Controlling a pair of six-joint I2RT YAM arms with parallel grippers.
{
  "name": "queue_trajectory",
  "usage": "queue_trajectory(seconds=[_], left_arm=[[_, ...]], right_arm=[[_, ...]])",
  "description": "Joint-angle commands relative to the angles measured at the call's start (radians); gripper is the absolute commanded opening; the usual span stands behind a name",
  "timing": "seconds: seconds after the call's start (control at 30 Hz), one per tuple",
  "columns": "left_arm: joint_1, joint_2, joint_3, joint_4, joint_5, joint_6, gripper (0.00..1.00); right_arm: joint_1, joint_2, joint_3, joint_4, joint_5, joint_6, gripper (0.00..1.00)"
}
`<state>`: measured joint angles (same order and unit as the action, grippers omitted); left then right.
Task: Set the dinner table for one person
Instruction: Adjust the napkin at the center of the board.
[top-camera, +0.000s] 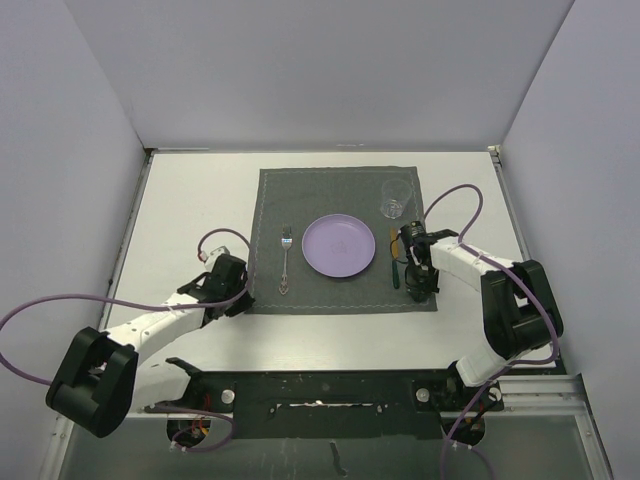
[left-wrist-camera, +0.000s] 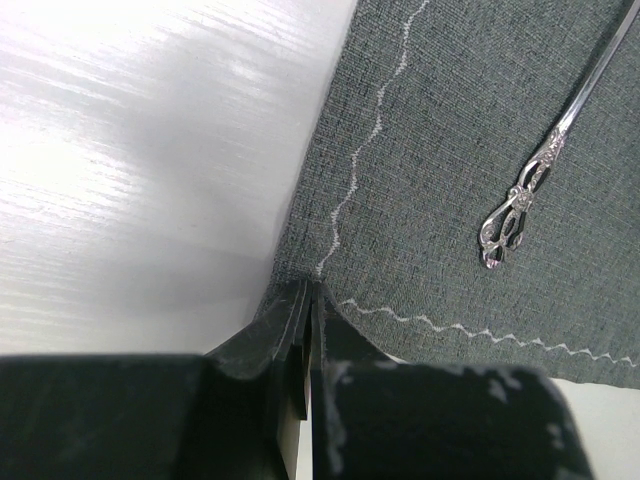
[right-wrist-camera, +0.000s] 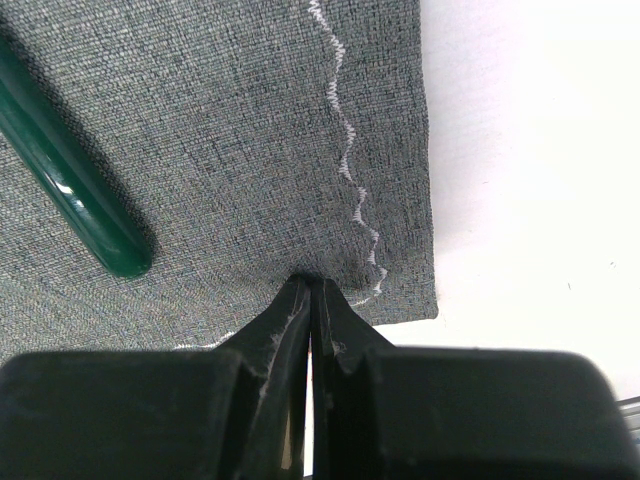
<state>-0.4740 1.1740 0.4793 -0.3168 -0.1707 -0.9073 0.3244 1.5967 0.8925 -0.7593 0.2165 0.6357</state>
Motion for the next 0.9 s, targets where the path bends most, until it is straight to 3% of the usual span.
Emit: queue_trajectory(seconds=[0.0,0.4,0.87], left_arm=[[0.005,0.041,0.003,0.073,0.007,-0.017,0.00],[0.005,0.081,-0.017,0.027,0.023,-0.070,0.00],[0.005,-0.044,-0.029,-0.159,0.013,-0.102,0.00]], right_arm=[[-0.004,0.016,-0.039,0.035,-0.048,0.012,0.00],[-0.014,0.010,-0.035,0.029,-0.048,0.003,0.00],[-0.024,0.012,-0.026,0.026,-0.051,-0.007,0.00]])
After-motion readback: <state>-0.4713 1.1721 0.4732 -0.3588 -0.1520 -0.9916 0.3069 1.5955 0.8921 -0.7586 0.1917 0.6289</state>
